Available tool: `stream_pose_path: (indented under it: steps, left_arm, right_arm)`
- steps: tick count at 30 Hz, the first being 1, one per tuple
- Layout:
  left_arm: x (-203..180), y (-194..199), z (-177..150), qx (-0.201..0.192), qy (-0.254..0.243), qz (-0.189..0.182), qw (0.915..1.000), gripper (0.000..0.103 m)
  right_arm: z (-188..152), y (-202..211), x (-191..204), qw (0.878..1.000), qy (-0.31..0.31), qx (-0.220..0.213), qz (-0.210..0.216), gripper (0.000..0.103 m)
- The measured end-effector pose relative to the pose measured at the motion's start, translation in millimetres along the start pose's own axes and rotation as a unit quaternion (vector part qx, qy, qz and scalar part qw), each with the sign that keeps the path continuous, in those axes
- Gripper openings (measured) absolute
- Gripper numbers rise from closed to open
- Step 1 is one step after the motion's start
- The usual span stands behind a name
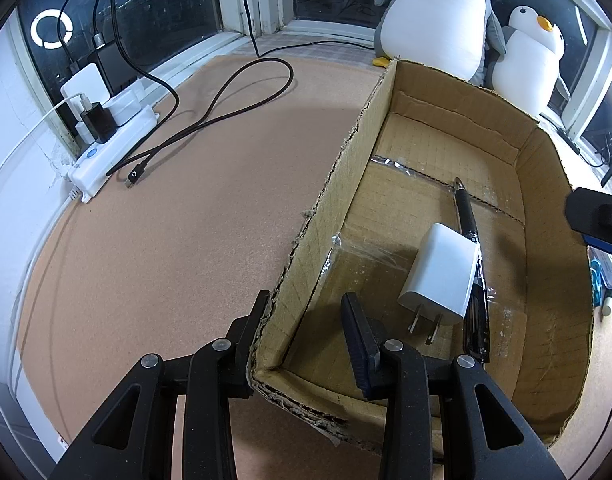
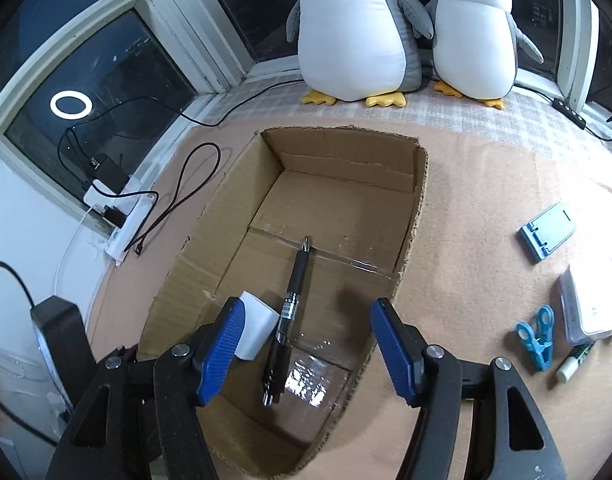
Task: Organize rigid objects
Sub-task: 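Carry the black pen into the box and release it beside the charger, then grasp the white power bank box with the right gripper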
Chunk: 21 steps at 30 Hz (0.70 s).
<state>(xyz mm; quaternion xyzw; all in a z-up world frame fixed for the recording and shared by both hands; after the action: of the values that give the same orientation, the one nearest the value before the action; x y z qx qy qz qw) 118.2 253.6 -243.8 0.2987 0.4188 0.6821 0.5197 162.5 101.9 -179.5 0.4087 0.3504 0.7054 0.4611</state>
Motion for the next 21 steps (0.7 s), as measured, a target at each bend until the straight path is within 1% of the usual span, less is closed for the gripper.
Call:
stream_pose_path:
  steps: [2,3,6,11,14,16,21]
  left_arm:
    - [0.1,-0.2,0.0,0.000,0.000,-0.001,1.0000,0.038]
    - [-0.3,0.0,-0.2,0.000,0.000,0.000,1.0000,0.038]
    - [-0.4,0.1,-0.3,0.000,0.000,0.000,1.0000,0.038]
    - [-0.8,0.1,-0.2,0.000,0.000,0.000,1.0000,0.038]
    - [-0.7,0.1,-0.3,0.000,0.000,0.000,1.0000,0.038]
    - [-0.7,0.1,-0.3,0.000,0.000,0.000,1.0000,0.038]
    - [-1.0,0.2,-0.2,0.000,0.000,0.000,1.0000,0.038]
  right_arm:
    - [0.6,5.9,-4.1,1.000,0.009,-0.007,-0.019,0.062]
    - [1.3,10.7,-5.7,1.000,0.016,-0.013,-0.022,0.062]
    - [1.3,20.9,-8.7,1.000,0.014,-0.019,-0.009,0.062]
    - [4.9,44.2,-29.2,0.999,0.013,-0.038,-0.022,0.062]
    - [4.5,54.1,-55.4,0.998,0.007,-0.038,-0.046,0.062]
    - [3.5,58.3,-80.7,0.998,-0.007,-0.034,-0.061,0.062]
    - [-1.4,61.2,-149.6,0.994,-0.052,-0.007,-0.091,0.062]
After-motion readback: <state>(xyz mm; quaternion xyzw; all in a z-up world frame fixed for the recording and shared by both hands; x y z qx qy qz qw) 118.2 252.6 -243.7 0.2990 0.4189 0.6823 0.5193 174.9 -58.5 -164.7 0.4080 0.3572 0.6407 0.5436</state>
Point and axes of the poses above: each gripper's, at about its wrist camera, not at the fingertips, and y roughly against the way its jaws point, x to its left, z to its top, the point moved 9 cm from there along -y, roughly the way its jaws point, and after that the axes turned 2 degrees about -z, right-handed, at the moved point
